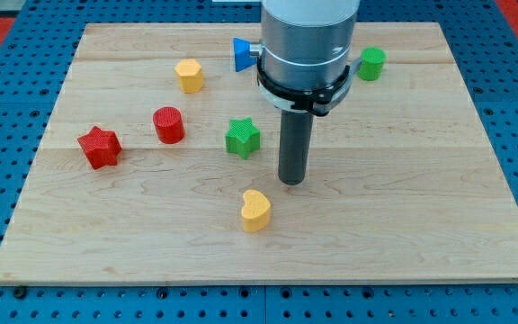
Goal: Slide the cube to the bottom right of the triangle
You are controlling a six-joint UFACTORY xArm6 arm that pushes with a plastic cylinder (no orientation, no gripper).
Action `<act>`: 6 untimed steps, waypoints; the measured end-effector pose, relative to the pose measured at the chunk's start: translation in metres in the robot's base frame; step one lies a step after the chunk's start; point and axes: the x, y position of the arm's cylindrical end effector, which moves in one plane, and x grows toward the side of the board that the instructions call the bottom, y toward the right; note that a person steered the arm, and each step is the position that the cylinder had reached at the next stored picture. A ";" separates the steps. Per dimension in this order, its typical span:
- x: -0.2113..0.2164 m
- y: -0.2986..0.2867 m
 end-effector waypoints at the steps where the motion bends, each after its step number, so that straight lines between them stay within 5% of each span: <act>1: 0.000 -0.001; 6: -0.014 -0.010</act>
